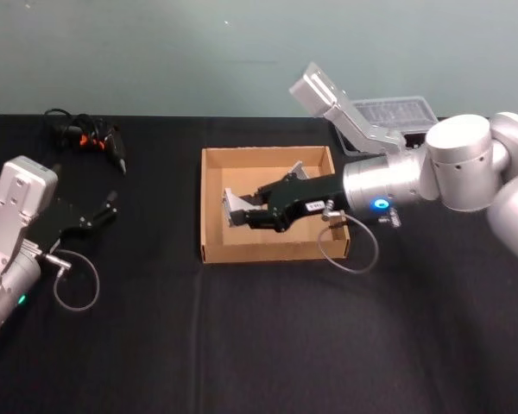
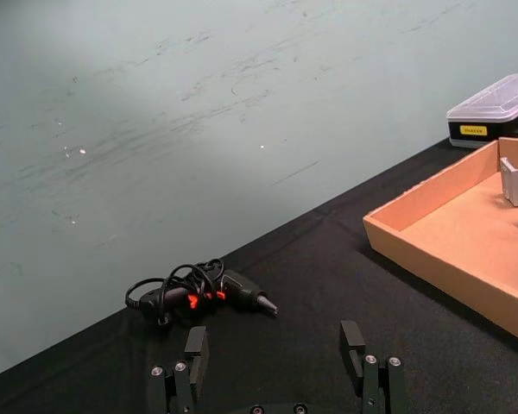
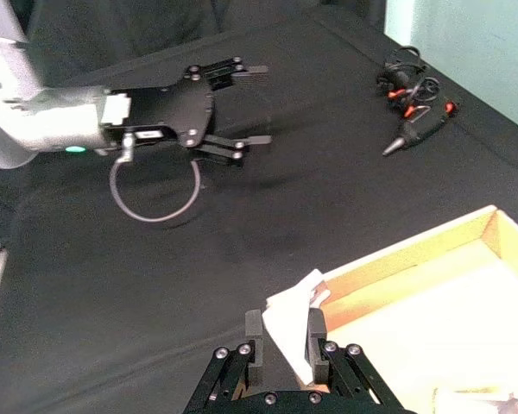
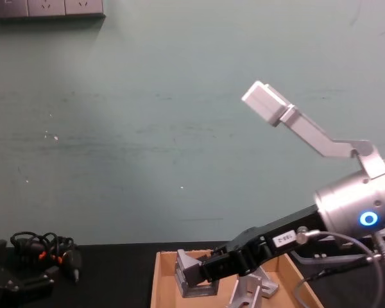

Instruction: Use one hand to pick up the angle iron from the table and place it into the box.

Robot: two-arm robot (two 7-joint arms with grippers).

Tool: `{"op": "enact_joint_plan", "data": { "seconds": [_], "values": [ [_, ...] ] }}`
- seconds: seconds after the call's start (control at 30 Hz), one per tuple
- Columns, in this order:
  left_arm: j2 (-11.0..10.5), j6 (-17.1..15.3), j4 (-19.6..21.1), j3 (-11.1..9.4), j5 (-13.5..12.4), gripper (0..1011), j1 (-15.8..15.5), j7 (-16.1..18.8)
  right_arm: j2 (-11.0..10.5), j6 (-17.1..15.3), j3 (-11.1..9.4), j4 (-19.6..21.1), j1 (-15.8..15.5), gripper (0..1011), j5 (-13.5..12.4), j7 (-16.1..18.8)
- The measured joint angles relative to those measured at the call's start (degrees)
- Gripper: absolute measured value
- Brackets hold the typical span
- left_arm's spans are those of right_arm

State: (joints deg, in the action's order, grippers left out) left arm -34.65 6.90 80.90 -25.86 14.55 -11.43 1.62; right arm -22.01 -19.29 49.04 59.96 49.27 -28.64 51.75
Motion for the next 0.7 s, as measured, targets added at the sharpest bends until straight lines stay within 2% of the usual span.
{"op": "enact_joint_plan", "data": {
  "seconds": [0.13,0.27,0.37,0.7],
  "values": [
    [0.0,0.0,0.0,0.0,0.0,1000,0.0,0.0,3.4,1.2,1.0,-6.3,2.5,298,1.7,0.0],
    [0.0,0.0,0.0,0.0,0.0,1000,0.0,0.0,5.5,2.2,1.5,-10.2,3.8,298,3.0,-0.2],
    [0.0,0.0,0.0,0.0,0.0,1000,0.0,0.0,7.3,3.1,2.4,-13.3,5.1,298,5.2,-1.2],
    [0.0,0.0,0.0,0.0,0.0,1000,0.0,0.0,9.9,5.5,3.6,-18.0,6.6,298,9.7,-3.9]
  ]
}}
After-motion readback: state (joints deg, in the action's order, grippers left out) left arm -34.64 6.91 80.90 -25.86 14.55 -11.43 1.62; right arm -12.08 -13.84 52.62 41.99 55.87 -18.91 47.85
